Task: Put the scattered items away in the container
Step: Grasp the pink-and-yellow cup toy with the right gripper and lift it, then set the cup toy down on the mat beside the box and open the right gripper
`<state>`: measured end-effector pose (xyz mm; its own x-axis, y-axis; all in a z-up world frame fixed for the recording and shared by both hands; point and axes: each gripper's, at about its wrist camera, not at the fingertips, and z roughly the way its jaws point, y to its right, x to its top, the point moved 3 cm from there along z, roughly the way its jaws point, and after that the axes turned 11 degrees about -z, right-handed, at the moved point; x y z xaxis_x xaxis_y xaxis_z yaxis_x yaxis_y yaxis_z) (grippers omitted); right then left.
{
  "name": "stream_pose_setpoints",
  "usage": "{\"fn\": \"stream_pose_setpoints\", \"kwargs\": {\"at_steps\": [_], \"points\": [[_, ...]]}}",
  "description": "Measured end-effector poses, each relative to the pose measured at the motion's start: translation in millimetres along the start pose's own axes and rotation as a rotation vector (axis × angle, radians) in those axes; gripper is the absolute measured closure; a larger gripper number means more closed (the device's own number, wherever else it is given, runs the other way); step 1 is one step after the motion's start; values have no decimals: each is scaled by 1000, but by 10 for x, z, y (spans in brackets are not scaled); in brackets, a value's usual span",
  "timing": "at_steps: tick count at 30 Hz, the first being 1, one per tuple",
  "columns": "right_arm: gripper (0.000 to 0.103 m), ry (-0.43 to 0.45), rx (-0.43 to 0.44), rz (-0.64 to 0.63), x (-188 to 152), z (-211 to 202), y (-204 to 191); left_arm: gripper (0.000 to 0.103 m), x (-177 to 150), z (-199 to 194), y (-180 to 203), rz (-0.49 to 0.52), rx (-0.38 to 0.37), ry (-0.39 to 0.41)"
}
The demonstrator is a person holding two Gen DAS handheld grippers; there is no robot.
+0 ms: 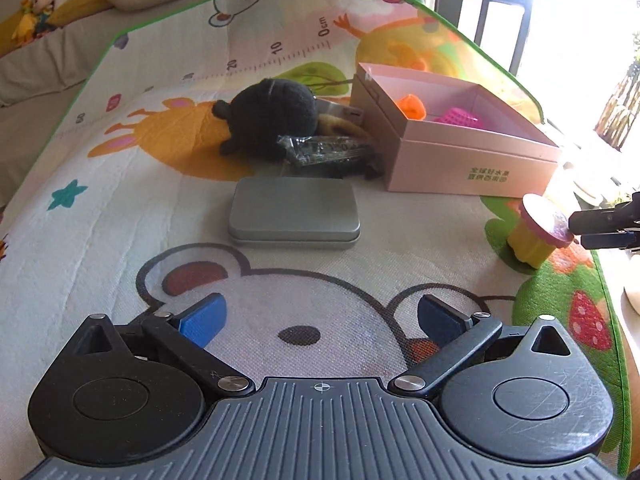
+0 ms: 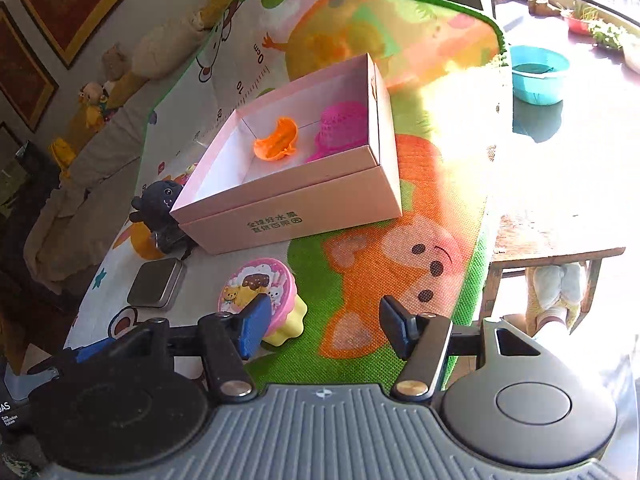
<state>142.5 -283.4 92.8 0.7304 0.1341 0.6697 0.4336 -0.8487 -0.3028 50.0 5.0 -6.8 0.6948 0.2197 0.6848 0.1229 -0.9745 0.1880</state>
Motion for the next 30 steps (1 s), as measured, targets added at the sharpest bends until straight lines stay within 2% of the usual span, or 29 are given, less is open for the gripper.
{"fn": "stream_pose_setpoints", "kwargs": {"at_steps": [1,4,8,11,15,20,27,30], "points": [[39,13,-11,-23,-18,-27,-24,0,3,18,24,14,8,4],[17,63,-64,-137,-108,-92,-176,0,49,65,50,54,41,34],[10,60,-42,-267,-345,-26,-508,0,195,236,14,83,118,81],[4,50,-19,-329,-488,52,-748,0,331,394,39,77,96,54],[0,32,-29,-358,-601,120,-908,0,380,489,141,101,99,64],[0,38,-100,-460,-733,158,-1035,0,343,540,145,94,104,97],[0,36,-109,-473,-753,161,-1030,0,318,534,122,86,89,121],[0,36,-111,-474,-752,167,-1032,0,343,555,32,25,50,95]]}}
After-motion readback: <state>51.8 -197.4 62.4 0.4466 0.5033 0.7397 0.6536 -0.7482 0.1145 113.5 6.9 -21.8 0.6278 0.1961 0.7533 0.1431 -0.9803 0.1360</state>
